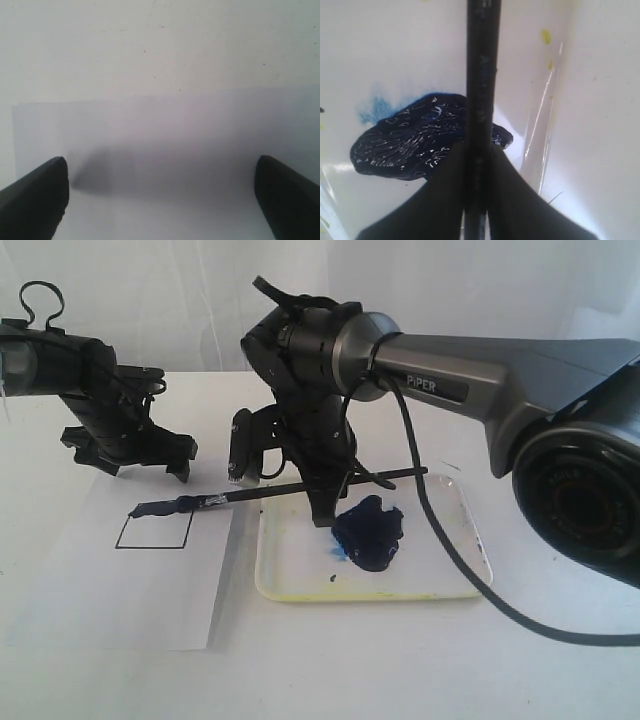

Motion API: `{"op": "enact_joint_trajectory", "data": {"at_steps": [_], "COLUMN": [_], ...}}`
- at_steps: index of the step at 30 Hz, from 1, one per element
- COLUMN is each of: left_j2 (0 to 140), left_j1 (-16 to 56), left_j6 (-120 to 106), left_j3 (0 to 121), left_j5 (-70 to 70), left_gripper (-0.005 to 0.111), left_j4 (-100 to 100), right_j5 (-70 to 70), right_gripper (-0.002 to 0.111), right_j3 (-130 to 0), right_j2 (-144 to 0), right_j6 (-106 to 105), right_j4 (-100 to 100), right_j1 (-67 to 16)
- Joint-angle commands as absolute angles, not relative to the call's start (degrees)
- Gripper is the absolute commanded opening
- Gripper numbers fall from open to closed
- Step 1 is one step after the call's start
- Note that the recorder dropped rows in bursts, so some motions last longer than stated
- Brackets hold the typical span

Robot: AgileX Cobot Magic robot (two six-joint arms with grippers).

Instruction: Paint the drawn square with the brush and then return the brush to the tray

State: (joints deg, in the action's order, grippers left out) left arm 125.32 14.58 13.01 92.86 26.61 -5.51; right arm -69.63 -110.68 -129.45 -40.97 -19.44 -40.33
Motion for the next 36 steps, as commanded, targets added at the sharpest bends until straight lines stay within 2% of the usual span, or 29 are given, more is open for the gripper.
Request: {"op": "enact_joint_trajectory", "data": {"at_steps": [1,36], "left_j2": [128.02,128.02], "left_j1": [14.65,14.65], "left_j6": [11.99,11.99], "left_j3": [91.37,91.37], "left_j5": [33.01,33.03], "left_gripper": [0.105,0.105], "left_j4": [-7.34,-7.5], "right_j5": [-69.96,-69.96], "right_gripper": [0.0,0.0], "right_j3": [-110.57,-107.95], "right_j2": [-129.39,-129.44], "right_j6": [-41.32,-39.84], "right_j4": [-19.05,-19.05], "right_j1": [-39.97,-39.97]}}
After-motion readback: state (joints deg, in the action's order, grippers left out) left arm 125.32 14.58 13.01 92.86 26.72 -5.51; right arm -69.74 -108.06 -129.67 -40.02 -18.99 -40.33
